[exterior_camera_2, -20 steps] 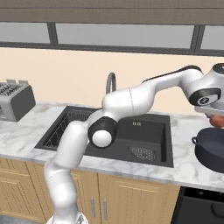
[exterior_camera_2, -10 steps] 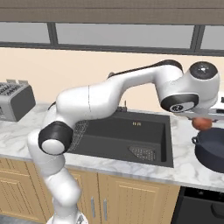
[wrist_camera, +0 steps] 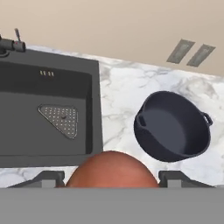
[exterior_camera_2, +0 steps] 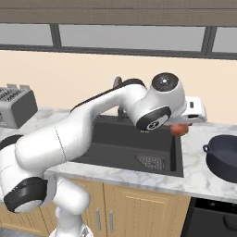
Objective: Dump the onion from the pot into the sink. Then turn on the water and wash the onion. Then turn off the water and put the onion back in the pot.
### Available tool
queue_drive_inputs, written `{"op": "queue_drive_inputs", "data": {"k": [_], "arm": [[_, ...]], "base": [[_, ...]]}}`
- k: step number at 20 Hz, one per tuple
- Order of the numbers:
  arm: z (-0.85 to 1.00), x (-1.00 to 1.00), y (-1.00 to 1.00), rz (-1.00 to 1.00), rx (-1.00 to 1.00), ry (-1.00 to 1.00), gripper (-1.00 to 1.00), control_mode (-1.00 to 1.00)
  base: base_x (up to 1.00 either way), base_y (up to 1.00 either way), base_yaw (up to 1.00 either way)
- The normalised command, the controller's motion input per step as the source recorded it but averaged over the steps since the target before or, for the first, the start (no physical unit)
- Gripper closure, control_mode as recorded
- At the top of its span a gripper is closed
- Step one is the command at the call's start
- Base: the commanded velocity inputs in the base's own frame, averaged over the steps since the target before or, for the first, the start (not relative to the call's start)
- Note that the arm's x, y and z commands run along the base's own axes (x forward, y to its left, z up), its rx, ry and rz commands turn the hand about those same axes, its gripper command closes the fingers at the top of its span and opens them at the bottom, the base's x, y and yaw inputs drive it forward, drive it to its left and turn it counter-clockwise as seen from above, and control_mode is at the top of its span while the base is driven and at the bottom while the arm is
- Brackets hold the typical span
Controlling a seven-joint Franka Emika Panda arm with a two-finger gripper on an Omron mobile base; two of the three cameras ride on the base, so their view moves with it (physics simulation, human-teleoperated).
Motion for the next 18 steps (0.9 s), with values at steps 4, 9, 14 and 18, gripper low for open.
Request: {"op": "queue_drive_inputs", "data": {"k": [4,9,14,18], "arm": [[0.0,0.72,1.0,-0.08,0.0,0.0,1.0,-1.0],[-0.08,0.71,0.98,-0.23,0.07,0.0,1.0,-1.0],[-0.23,0.07,0.65,-0.23,0.33,0.03,1.0,-1.0],[-0.28,0.0,0.43,-0.04,0.49,0.0,1.0,-1.0]], "base": [[0.0,0.0,0.0],[0.0,0.0,0.0],[0.0,0.0,0.0],[0.0,0.0,0.0]]}}
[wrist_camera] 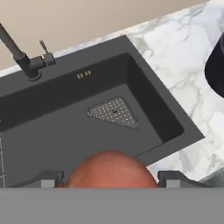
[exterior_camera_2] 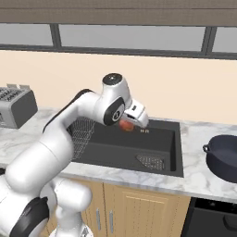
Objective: Dump the onion from the pot into the sink. Then turn on the water and wash the onion. Then turn off the water and put the onion back in the pot.
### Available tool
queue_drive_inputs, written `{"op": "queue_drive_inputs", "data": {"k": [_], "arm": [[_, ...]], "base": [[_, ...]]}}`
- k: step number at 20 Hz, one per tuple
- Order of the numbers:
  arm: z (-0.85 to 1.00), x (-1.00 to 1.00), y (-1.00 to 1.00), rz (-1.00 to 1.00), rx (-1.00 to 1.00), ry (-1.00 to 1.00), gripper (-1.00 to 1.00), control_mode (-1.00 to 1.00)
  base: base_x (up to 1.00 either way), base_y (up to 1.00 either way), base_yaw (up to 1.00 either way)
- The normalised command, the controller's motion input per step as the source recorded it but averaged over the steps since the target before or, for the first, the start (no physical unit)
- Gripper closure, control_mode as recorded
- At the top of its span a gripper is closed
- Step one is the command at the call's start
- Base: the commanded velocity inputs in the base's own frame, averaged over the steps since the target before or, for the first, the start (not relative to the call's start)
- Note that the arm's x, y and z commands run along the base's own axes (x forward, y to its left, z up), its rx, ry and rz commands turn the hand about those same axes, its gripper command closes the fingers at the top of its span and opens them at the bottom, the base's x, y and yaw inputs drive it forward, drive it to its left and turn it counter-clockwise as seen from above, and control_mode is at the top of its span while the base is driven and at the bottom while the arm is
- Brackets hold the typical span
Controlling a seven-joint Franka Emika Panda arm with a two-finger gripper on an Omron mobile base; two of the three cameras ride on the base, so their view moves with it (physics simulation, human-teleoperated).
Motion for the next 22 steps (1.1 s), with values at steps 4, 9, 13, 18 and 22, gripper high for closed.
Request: {"op": "queue_drive_inputs", "data": {"k": [4,9,13,18,22], "arm": [[-0.37,0.07,0.02,0.2,0.24,0.0,1.0,-1.0],[-0.42,0.15,0.28,0.15,0.01,-0.11,1.0,-1.0],[-0.37,0.17,0.57,0.02,0.0,-0.12,1.0,-1.0],[-0.5,0.03,0.35,0.0,0.0,-0.05,1.0,-1.0],[-0.54,0.01,0.19,0.0,-0.03,0.0,1.0,-1.0]], "base": [[0.0,0.0,0.0],[0.0,0.0,0.0],[0.0,0.0,0.0],[0.0,0.0,0.0],[0.0,0.0,0.0]]}}
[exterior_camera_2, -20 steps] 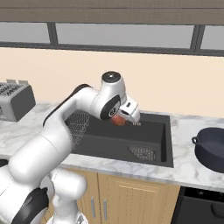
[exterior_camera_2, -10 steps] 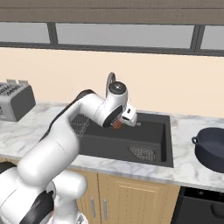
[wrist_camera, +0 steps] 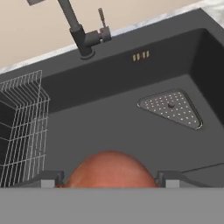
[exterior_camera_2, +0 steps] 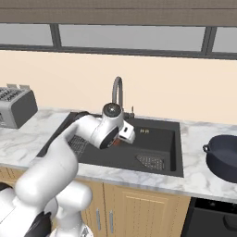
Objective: Dump the onion from the pot into the sink. Then turn on the water and wash the onion. Then turn off the water and put the onion back in the pot.
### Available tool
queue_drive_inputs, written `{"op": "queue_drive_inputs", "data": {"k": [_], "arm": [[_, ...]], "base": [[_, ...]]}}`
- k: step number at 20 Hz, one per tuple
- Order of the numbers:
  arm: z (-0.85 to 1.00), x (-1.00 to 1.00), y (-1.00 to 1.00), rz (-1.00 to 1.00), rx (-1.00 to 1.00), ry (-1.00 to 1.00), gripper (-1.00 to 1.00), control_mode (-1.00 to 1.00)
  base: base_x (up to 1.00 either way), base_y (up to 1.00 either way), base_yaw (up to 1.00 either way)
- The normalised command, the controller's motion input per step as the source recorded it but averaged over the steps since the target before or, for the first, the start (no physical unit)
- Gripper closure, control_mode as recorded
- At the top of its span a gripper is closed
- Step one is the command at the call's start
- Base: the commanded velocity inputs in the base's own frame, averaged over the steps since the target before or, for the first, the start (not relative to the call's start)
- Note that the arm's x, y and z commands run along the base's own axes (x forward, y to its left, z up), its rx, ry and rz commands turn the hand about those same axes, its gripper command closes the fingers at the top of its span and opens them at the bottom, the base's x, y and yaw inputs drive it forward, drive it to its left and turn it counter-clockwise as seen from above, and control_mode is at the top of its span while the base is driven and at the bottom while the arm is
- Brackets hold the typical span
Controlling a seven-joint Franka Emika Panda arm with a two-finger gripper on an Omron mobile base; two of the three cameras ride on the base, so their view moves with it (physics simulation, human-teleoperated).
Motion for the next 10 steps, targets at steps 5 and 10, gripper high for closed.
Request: {"op": "queue_drive_inputs", "data": {"k": [5,10], "arm": [[-0.34,0.03,0.02,0.0,-0.13,-0.02,1.0,-1.0],[-0.34,0.19,0.15,0.0,-0.06,0.0,1.0,-1.0]], "base": [[0.0,0.0,0.0],[0.0,0.0,0.0]]}}
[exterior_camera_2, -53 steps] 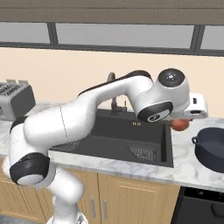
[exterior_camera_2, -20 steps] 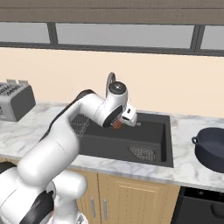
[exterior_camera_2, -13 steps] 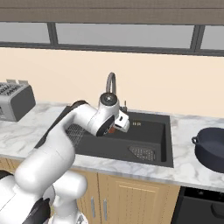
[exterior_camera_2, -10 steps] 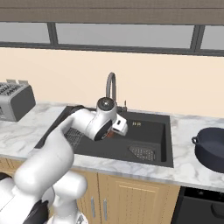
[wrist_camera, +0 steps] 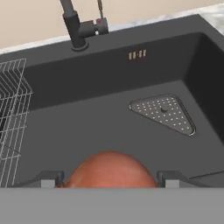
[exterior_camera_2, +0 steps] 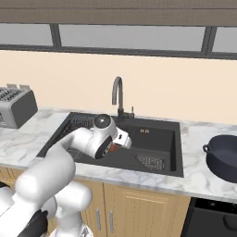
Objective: Dump the onion from the pot into the sink. Then turn on the water and wash the onion. Then turn off the water and put the onion back in the pot.
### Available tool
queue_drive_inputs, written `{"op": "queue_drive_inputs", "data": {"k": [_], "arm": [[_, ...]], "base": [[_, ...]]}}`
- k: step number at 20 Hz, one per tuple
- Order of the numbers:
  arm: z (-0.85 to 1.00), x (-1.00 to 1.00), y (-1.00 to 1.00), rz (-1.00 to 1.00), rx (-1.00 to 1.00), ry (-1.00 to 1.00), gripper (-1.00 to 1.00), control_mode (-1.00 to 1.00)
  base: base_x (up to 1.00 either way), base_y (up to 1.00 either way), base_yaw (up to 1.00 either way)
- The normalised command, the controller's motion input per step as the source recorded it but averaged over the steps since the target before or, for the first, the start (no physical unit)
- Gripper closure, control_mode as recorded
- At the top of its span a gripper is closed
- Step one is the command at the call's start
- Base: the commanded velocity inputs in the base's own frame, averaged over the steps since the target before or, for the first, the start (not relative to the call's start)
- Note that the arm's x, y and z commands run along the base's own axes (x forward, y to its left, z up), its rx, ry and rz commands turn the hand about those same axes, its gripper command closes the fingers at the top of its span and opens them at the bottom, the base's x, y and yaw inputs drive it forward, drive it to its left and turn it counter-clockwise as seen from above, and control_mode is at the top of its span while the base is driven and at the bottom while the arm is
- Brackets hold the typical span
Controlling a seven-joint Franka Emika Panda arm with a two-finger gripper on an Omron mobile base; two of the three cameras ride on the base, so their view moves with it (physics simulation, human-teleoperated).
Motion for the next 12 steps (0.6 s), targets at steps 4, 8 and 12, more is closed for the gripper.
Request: {"op": "queue_drive_inputs", "data": {"k": [4,8,12], "arm": [[-0.41,0.33,0.31,0.0,-0.05,0.0,1.0,-1.0],[-0.42,0.35,0.28,0.0,-0.06,0.0,1.0,-1.0],[-0.36,0.38,0.21,0.0,-0.06,0.0,1.0,-1.0]], "base": [[0.0,0.0,0.0],[0.0,0.0,0.0],[0.0,0.0,0.0]]}}
